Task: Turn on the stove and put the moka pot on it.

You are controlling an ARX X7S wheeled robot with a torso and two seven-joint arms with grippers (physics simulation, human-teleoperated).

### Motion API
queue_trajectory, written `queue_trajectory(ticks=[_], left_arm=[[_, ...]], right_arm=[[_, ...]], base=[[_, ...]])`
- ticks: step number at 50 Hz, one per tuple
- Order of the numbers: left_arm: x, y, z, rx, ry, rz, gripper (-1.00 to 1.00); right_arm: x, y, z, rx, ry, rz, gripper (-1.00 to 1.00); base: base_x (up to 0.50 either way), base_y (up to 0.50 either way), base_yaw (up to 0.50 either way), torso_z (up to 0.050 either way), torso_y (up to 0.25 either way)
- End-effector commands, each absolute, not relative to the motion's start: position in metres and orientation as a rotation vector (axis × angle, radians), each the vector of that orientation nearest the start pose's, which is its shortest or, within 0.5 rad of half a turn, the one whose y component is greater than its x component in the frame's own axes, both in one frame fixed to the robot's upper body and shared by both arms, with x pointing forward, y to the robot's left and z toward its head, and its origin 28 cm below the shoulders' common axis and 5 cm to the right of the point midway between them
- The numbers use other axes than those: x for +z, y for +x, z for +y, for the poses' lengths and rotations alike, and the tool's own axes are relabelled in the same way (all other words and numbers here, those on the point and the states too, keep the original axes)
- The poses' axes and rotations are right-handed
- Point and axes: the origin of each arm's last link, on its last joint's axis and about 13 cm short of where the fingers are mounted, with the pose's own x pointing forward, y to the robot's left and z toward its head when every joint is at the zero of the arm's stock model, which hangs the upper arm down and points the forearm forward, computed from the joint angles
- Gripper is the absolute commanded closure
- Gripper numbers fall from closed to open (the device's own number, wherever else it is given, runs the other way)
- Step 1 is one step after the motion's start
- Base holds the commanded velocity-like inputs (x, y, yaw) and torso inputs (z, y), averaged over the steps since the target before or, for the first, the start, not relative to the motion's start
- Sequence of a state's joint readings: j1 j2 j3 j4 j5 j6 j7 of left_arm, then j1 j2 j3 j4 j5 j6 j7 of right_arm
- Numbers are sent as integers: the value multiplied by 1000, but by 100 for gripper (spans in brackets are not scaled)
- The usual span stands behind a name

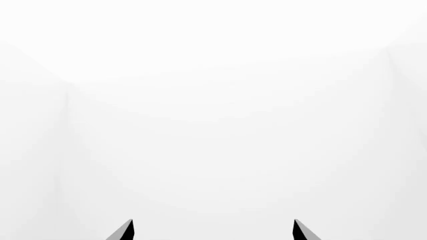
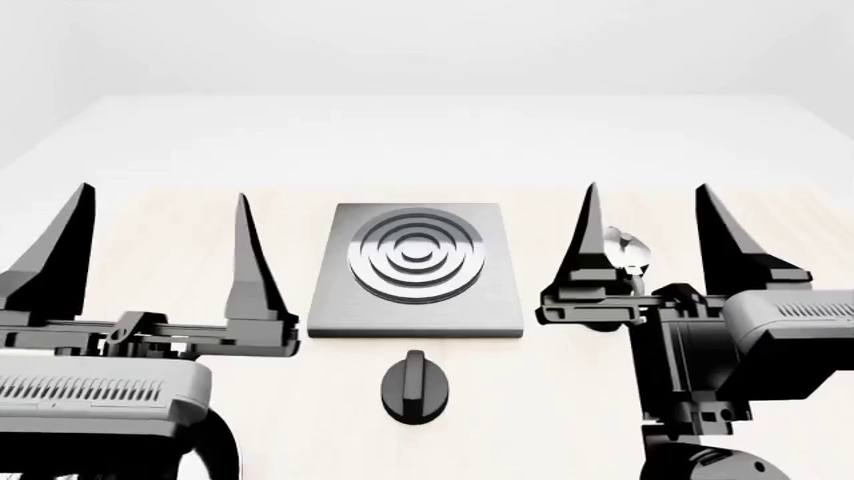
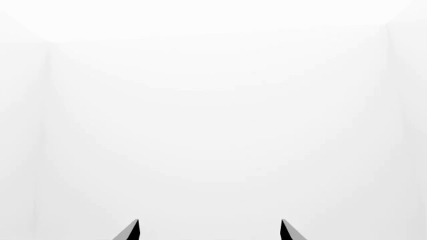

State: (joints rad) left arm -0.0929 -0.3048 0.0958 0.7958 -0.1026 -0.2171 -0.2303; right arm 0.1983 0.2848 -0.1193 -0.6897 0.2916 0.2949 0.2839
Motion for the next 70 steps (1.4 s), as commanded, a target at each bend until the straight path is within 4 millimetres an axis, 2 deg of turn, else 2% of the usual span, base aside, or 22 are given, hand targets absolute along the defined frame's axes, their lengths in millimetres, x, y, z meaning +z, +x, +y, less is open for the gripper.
queue_trajectory(ticks=[1,2,4,12,16,18,22,24,31,33,35,37,42,43,47,48,54,57,59,62,63,70], left_arm=[[173,192,219,-12,106,-631,-100],[173,193,218,-18,105,-627,-100],[172,194,217,-34,97,-604,-100],[171,206,210,-181,-94,-435,-100],[166,214,212,-182,-107,-359,-100],[162,217,212,-233,-201,-319,-100],[152,223,212,-237,-188,-247,-100],[149,225,212,-234,-175,-210,-100],[137,233,211,-229,-163,-117,-100],[132,235,209,-231,-143,-86,-100],[129,236,208,-236,-130,-70,-100],[126,238,206,-234,-129,-54,-100],[116,240,203,-229,-100,22,-100],[113,241,203,-232,-105,21,-100],[108,242,200,-238,-93,51,-100],[105,242,198,-244,-77,74,-100],[88,243,192,-259,-81,141,-100],[84,243,189,-265,-82,162,-100],[77,243,187,-274,-85,180,-100],[74,242,186,-280,-82,196,-100],[72,242,186,-288,-76,202,-100],[66,241,184,-295,-85,240,-100]], right_arm=[[166,211,-103,39,44,-528,-100],[172,211,-103,40,45,-527,-100],[167,210,-103,38,44,-526,-100],[172,209,-103,36,48,-533,-100],[176,209,-103,37,51,-534,-100],[176,209,-102,38,57,-532,-100],[171,208,-102,42,56,-531,-100],[179,209,-103,39,60,-535,-100],[175,209,-100,49,66,-536,-100],[183,208,-100,51,66,-537,-100],[177,208,-100,52,65,-539,-100],[185,207,-101,51,65,-539,-100],[185,207,-100,52,64,-539,-100],[178,207,-100,50,68,-538,-100],[175,208,-100,51,73,-533,-100],[182,208,-100,55,74,-534,-100],[182,207,-100,55,72,-528,-100],[175,206,-100,54,74,-530,-100],[181,206,-100,55,74,-527,-100],[176,206,-99,61,72,-528,-100],[180,205,-98,63,71,-529,-100],[180,207,-97,67,74,-527,-100]], base=[[0,0,0,0,0],[0,0,0,0,0],[0,0,0,0,0],[0,0,0,0,0],[0,0,0,0,0],[0,0,0,0,0],[0,0,0,0,0],[0,0,0,0,0],[0,0,0,0,0],[0,0,0,0,0],[0,0,0,0,0],[0,0,0,0,0],[0,0,0,0,0],[0,0,0,0,0],[0,0,0,0,0],[0,0,0,0,0],[0,0,0,0,0],[0,0,0,0,0],[0,0,0,0,0],[0,0,0,0,0],[0,0,0,0,0],[0,0,0,0,0]])
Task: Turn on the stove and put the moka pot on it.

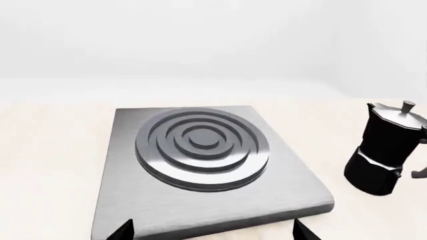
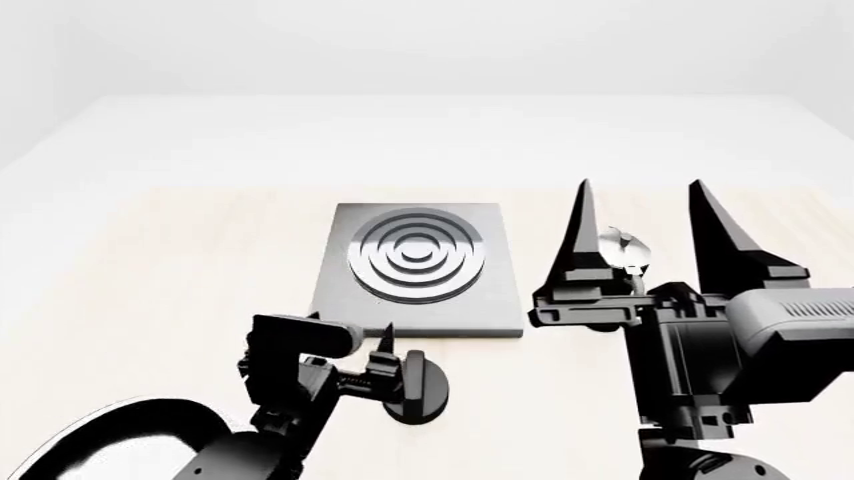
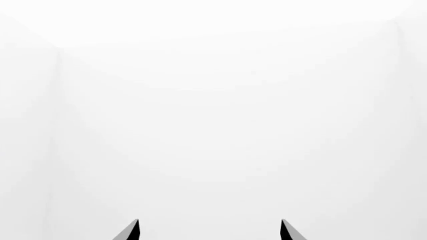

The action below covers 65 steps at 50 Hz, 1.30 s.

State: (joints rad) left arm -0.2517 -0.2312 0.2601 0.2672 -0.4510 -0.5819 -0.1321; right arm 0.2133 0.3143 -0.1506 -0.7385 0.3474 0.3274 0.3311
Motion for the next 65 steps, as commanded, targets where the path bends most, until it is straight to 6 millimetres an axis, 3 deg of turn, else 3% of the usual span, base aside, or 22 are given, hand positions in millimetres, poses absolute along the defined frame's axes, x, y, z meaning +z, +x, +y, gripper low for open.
queue_trajectory(ticks=[1,25,39,43,46,49,58,65], left_arm=[[66,241,183,-307,-101,249,-100],[50,233,165,-398,-126,321,-100],[39,236,159,-419,-160,344,-100],[38,238,159,-417,-158,347,-100],[37,239,158,-420,-158,350,-100],[37,241,156,-425,-168,347,-100],[30,247,154,-431,-177,356,-100],[26,250,152,-437,-184,367,-100]], right_arm=[[179,207,-96,69,74,-526,-100],[174,205,-96,76,74,-531,-100],[182,203,-96,78,73,-530,-100],[174,204,-96,79,72,-529,-100],[180,203,-96,80,73,-530,-100],[173,204,-96,79,75,-527,-100],[180,205,-95,79,74,-527,-100],[174,204,-95,82,74,-527,-100]], base=[[0,0,0,0,0],[0,0,0,0,0],[0,0,0,0,0],[0,0,0,0,0],[0,0,0,0,0],[0,0,0,0,0],[0,0,0,0,0],[0,0,0,0,0]])
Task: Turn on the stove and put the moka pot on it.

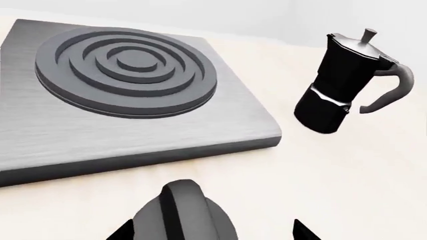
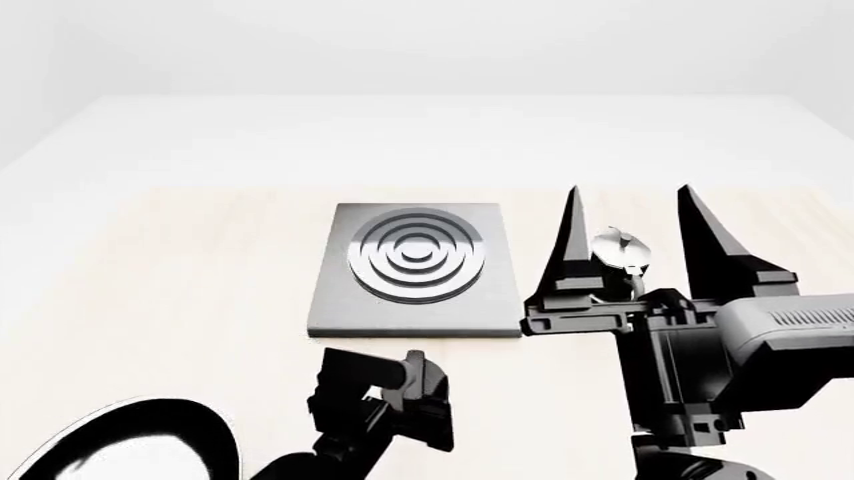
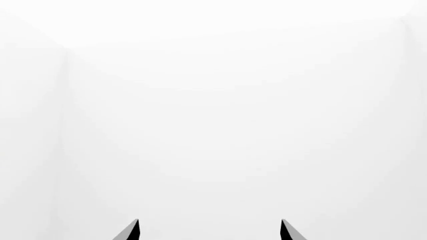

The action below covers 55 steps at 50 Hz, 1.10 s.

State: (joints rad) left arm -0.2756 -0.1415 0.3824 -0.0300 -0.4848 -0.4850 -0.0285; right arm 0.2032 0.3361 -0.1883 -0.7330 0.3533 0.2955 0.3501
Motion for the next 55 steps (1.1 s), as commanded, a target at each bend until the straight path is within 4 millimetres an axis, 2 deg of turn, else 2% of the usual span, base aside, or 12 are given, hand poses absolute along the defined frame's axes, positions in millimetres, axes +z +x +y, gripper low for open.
queue_trajectory(ticks=[1,6,17,26,29,30,33,41,44,47,48,55], left_arm=[[26,250,152,-438,-185,368,-100],[25,250,150,-443,-190,376,-100],[21,249,148,-449,-197,393,-100],[17,247,147,-446,-216,408,-100],[14,246,147,-443,-219,421,-100],[14,246,147,-444,-218,424,-100],[15,245,146,-446,-219,426,-100],[15,244,144,-454,-217,438,-100],[14,245,144,-453,-218,442,-100],[14,244,143,-457,-217,448,-100],[14,243,143,-459,-215,452,-100],[11,242,143,-460,-216,454,-100]], right_arm=[[173,204,-95,82,74,-526,-100],[179,205,-95,84,74,-525,-100],[171,205,-95,84,75,-525,-100],[180,204,-94,89,76,-526,-100],[179,204,-94,85,76,-524,-100],[171,203,-94,86,74,-523,-100],[179,203,-94,85,76,-524,-100],[170,204,-94,87,77,-523,-100],[179,205,-94,88,77,-524,-100],[171,205,-94,87,78,-523,-100],[177,205,-94,87,78,-523,-100],[173,204,-94,89,76,-524,-100]], base=[[0,0,0,0,0],[0,0,0,0,0],[0,0,0,0,0],[0,0,0,0,0],[0,0,0,0,0],[0,0,0,0,0],[0,0,0,0,0],[0,0,0,0,0],[0,0,0,0,0],[0,0,0,0,0],[0,0,0,0,0],[0,0,0,0,0]])
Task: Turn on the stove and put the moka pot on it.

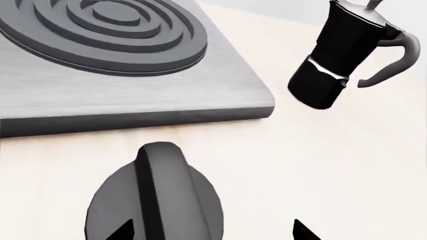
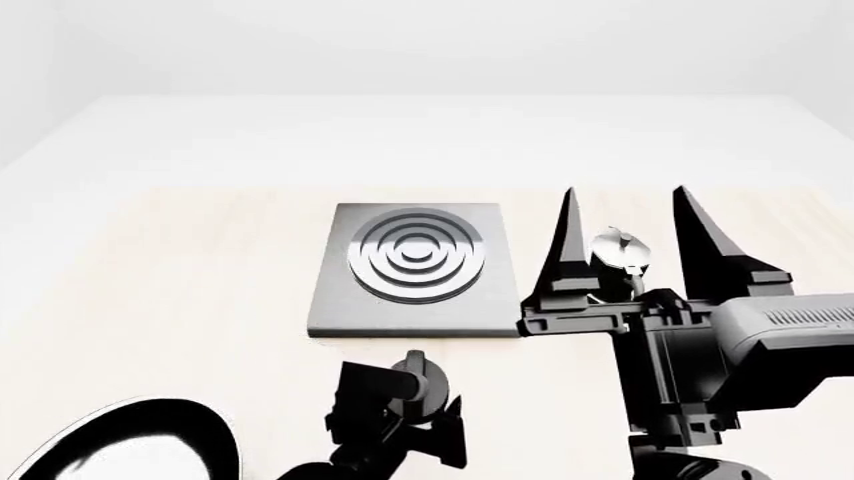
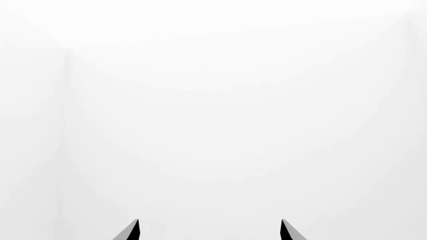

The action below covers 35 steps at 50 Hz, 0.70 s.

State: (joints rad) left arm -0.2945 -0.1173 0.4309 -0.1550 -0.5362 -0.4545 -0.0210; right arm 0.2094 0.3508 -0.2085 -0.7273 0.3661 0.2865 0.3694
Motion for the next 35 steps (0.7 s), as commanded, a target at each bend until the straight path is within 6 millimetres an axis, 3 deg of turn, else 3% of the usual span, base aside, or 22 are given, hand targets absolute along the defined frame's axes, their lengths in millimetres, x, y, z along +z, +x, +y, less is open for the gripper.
queue_trajectory(ticks=[1,35], left_arm=[[11,242,143,-461,-215,454,-100],[7,237,136,-492,-234,475,-100]], right_arm=[[170,204,-94,89,77,-523,-100],[176,204,-94,90,78,-524,-100]], base=[[0,0,0,0,0],[0,0,0,0,0]])
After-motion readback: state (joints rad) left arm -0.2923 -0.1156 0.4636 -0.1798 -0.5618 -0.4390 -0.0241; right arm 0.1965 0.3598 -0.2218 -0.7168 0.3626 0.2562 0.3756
